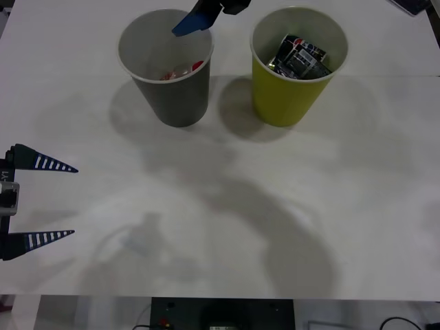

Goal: Put the can into the green bin and the plastic bottle into the gray bin

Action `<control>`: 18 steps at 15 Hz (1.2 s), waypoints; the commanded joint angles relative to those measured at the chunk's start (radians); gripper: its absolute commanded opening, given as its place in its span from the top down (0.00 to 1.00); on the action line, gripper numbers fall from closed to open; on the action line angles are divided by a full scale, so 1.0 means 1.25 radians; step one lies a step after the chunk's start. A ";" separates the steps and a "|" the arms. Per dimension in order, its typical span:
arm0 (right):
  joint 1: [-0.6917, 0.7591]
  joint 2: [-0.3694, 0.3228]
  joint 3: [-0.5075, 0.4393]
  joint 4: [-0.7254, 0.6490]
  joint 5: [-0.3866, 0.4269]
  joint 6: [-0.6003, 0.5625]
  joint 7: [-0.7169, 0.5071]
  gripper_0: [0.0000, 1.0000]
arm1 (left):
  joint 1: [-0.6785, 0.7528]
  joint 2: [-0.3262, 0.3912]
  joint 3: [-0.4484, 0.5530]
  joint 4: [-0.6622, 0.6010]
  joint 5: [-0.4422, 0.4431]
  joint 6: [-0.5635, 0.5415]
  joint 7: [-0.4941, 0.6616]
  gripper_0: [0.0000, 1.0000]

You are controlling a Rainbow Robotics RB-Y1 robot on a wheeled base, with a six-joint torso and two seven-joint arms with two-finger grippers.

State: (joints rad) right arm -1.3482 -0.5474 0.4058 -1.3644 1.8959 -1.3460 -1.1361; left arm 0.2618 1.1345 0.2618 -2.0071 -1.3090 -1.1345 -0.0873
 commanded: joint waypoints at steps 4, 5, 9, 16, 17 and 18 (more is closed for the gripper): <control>0.172 -0.108 -0.084 -0.201 -0.086 -0.051 0.072 0.00 | 0.000 0.000 0.000 0.000 0.000 0.000 0.000 0.02; 0.217 -0.129 -0.106 -0.231 -0.114 -0.051 0.105 0.00 | 0.000 0.000 0.000 0.000 0.000 0.000 0.000 0.02; 0.342 -0.203 -0.171 -0.299 -0.209 -0.056 0.233 0.00 | 0.000 0.000 0.000 0.000 0.000 0.000 0.000 0.02; 0.521 -0.284 -0.325 -0.347 -0.301 -0.169 0.429 0.00 | 0.000 0.000 0.000 0.000 0.000 0.000 0.000 0.02; 0.552 -0.291 -0.348 -0.347 -0.308 -0.180 0.457 0.00 | 0.000 0.000 0.000 0.000 0.000 0.000 0.000 0.02; 0.579 -0.296 -0.363 -0.349 -0.314 -0.180 0.478 0.00 | 0.000 0.000 0.000 0.000 0.000 0.000 0.000 0.02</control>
State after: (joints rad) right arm -0.6481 -0.9126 -0.0337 -1.7989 1.5088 -1.5692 -0.5584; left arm 0.2618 1.1345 0.2618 -2.0071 -1.3090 -1.1345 -0.0873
